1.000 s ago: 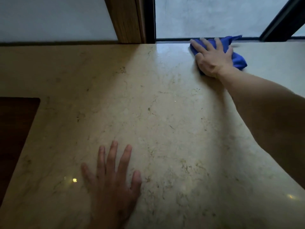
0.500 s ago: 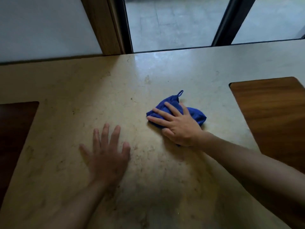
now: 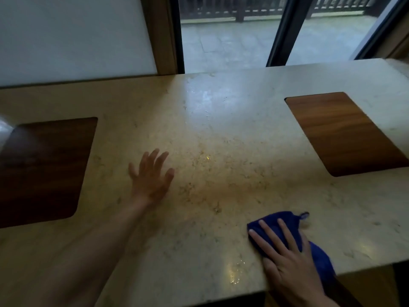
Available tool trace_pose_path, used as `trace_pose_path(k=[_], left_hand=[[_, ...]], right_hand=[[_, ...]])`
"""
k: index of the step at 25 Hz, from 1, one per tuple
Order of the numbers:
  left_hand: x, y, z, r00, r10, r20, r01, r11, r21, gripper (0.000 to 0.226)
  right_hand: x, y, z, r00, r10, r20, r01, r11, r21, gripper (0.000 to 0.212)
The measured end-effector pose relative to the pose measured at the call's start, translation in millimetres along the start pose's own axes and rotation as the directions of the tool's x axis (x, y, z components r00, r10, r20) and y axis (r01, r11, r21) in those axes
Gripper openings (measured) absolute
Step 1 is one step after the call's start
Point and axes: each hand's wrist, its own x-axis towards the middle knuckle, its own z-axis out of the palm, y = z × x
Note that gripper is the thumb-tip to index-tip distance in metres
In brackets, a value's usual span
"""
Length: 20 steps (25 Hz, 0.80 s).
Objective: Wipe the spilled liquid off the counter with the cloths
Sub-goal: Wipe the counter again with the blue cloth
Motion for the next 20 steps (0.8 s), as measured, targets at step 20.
trace_pose_path(k=[20], left_hand=[[34,-92,2,0.998,-0.044,-0.053,0.058,0.951,0.302,0.061]], right_hand=[[420,-90,-74,0.9,0.435,-0.02,-0.42,0.879,0.225,0.061]])
